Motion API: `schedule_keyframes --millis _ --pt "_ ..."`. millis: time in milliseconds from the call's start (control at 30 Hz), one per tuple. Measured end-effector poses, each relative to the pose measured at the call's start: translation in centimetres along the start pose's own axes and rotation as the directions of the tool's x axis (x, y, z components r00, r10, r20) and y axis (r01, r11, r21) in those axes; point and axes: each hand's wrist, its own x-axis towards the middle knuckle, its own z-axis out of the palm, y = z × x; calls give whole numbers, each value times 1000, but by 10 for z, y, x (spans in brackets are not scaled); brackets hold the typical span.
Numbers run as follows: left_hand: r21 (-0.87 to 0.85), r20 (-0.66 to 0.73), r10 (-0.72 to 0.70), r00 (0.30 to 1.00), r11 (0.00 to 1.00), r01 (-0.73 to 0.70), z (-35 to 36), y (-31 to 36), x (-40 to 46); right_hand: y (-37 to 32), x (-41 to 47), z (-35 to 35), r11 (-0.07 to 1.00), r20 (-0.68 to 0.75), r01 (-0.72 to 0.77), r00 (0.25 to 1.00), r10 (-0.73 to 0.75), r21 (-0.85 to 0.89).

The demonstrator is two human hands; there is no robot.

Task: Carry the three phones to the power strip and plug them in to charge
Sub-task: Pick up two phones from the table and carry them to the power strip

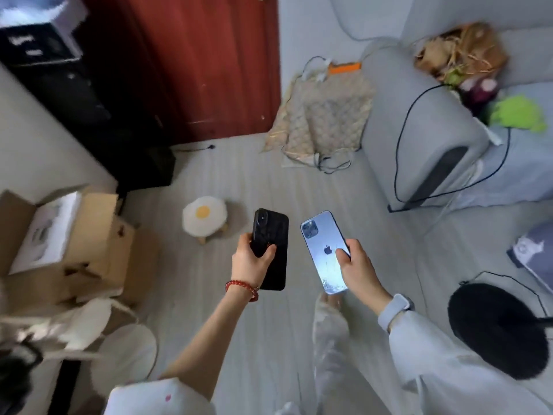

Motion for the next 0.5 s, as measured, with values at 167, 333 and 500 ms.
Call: schedule_keyframes --millis 167,333,500 --pt "-16 70 25 997 1000 -24 77 83 137 -18 159 -47 999 -59 -41 997 43 23" --pt "-55 105 35 994 998 -29 127 169 256 -51 293 -92 998 -97 -59 993 61 25" --pt "-98 116 -2 993 995 14 167 211 373 -78 422 -109 999 -100 -54 994 54 5"
